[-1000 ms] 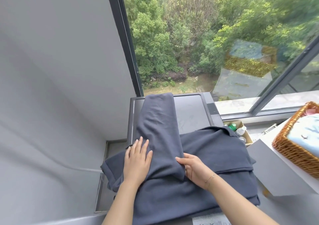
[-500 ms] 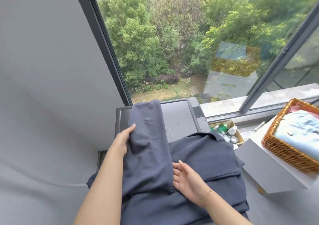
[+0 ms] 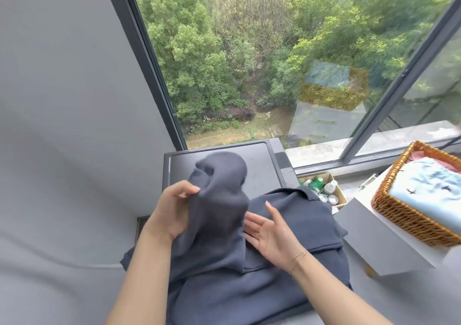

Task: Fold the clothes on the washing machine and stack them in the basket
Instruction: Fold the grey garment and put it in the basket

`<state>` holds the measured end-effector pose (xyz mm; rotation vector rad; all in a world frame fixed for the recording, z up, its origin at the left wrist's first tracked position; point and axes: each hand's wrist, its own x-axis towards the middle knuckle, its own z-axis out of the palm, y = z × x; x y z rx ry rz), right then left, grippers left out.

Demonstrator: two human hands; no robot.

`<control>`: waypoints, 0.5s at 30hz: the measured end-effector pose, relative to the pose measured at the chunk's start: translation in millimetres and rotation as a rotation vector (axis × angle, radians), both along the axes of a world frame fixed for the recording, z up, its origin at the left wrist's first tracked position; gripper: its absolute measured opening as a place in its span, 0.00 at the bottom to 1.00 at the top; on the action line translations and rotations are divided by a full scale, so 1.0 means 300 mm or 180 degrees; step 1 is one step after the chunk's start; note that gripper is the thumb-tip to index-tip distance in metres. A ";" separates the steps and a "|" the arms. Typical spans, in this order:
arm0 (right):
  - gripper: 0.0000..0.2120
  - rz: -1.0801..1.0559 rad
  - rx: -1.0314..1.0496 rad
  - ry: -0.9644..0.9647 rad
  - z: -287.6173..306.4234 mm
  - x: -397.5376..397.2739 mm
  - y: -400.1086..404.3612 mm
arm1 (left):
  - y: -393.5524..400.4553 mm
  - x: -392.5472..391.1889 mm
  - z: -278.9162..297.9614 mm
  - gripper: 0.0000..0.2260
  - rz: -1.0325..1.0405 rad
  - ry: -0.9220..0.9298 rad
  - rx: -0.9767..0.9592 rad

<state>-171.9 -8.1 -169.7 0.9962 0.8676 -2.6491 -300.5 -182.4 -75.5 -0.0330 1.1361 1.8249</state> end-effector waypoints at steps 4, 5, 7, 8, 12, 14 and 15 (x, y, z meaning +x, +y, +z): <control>0.29 0.0245 0.0278 0.0024 0.095 -0.045 -0.001 | -0.082 0.140 -0.005 0.19 -0.0799 -0.0008 0.0427; 0.33 0.0362 0.0295 0.0013 0.124 -0.054 -0.007 | -0.098 0.167 -0.008 0.21 -0.0921 0.0073 0.0355; 0.35 0.0407 0.0252 0.0085 0.169 -0.059 -0.020 | -0.125 0.205 -0.011 0.24 -0.0991 0.0144 0.0114; 0.33 0.0372 0.0175 0.0142 0.181 -0.057 -0.024 | -0.139 0.224 -0.007 0.26 -0.0934 0.0194 0.0053; 0.19 0.0349 0.0293 0.0554 0.249 -0.025 -0.034 | -0.187 0.267 0.012 0.26 -0.0385 0.0305 0.0009; 0.17 0.0351 0.0497 0.0736 0.301 -0.008 -0.010 | -0.200 0.272 0.023 0.27 -0.0257 0.0412 -0.0013; 0.16 0.0309 0.0563 0.0835 0.324 -0.003 -0.001 | -0.205 0.270 0.030 0.27 -0.0290 0.0497 -0.0041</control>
